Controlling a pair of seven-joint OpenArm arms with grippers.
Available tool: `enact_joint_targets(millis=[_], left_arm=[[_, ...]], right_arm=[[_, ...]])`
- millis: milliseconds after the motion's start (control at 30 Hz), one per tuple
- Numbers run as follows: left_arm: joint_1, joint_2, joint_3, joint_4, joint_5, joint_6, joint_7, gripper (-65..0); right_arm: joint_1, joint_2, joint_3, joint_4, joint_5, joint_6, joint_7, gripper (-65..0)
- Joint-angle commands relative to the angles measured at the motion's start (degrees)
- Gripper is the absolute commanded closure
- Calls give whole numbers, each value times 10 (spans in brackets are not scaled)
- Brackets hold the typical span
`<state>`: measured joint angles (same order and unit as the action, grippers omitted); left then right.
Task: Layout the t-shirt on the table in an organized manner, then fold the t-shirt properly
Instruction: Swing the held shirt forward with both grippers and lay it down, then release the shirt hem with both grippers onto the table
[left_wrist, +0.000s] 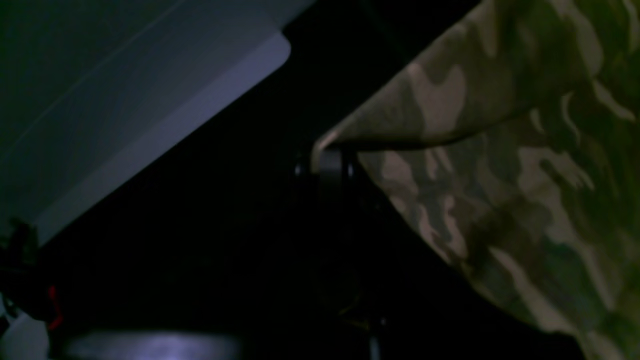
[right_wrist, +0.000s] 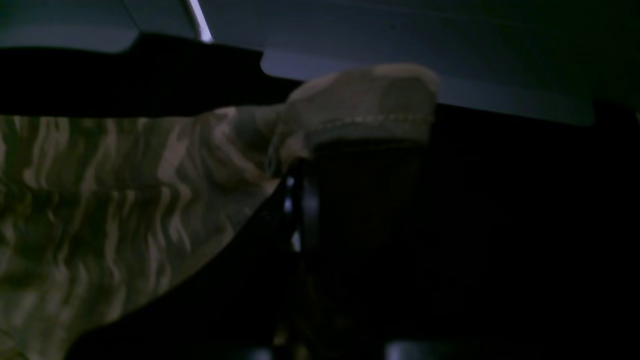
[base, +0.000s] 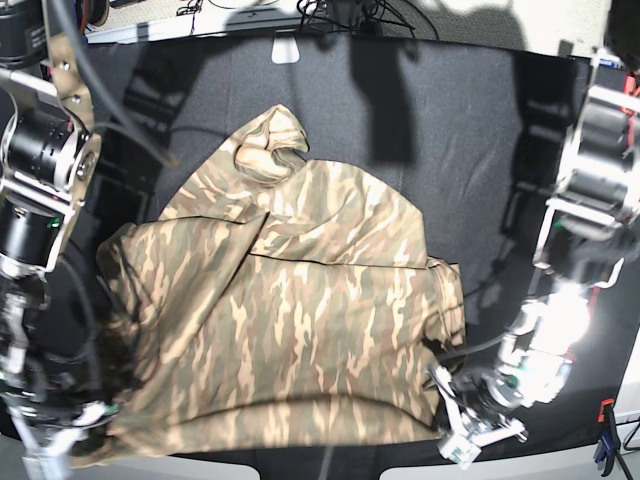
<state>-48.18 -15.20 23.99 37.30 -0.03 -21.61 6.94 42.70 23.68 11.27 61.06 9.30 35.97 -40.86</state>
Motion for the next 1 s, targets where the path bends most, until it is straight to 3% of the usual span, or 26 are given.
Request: enact_joint_targets(millis=[0,167,300,967], left_arm=[[-28,0,-3,-4,6,6,-27,0],[-41,0,-3,-25,15,42,-28,0],[-54,-1,-3,-25,15,43,-23,0],[-59,-1,-3,-25,15,42,-23,0]], right_arm=[[22,8,-12,8,-2,-7,24,0],[27,7,-80,8,-60,-53,43,0],[44,7,-95,8,-66,-75,46,0],[73,7,-94,8,-62,-80,42,0]])
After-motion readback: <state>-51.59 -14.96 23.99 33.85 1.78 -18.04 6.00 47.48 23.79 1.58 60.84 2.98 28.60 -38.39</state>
